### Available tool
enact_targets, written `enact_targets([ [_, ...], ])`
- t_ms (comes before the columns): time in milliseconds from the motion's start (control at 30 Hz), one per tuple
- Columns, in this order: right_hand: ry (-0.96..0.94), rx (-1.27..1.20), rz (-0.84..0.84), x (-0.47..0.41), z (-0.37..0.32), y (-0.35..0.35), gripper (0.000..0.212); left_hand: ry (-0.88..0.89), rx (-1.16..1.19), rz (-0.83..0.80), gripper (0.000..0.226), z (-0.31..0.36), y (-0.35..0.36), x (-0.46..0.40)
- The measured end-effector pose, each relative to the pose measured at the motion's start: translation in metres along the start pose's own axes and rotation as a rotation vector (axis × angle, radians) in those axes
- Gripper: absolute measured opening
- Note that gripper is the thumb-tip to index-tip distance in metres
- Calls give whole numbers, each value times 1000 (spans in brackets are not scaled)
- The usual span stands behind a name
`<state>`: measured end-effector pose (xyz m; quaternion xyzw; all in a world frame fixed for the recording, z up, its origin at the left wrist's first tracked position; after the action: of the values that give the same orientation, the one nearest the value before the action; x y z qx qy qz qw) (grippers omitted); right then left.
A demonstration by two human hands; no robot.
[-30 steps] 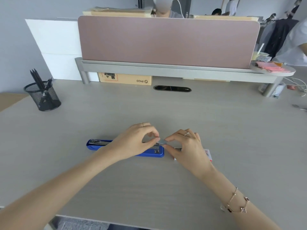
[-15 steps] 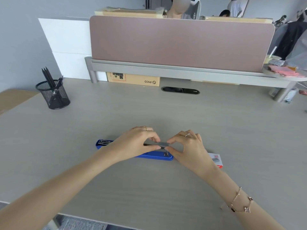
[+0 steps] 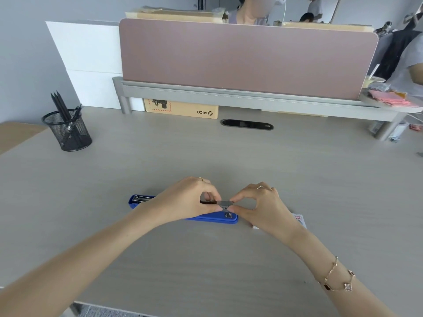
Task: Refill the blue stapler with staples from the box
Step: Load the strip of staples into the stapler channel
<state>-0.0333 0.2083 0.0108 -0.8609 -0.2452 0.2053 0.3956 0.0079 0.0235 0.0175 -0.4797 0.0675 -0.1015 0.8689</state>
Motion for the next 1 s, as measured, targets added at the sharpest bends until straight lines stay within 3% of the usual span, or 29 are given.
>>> enact_targets([
  [433, -73, 147, 6, -5, 1, 8, 14, 27, -141, -7, 16, 3, 1, -1],
  [1000, -45, 148, 15, 2, 8, 10, 11, 44, -157, 16, 16, -8, 2, 4],
])
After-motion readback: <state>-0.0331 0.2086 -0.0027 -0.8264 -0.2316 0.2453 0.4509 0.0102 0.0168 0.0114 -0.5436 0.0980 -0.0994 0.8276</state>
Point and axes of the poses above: each hand's wrist, its own x-axis away from the middle knuckle, its own y-axis out of the palm, z = x × y, the point moved 2 cm from there along -x, towards the middle knuckle, and after that the axes turned 3 degrees about -z, right-handed, at the moved point
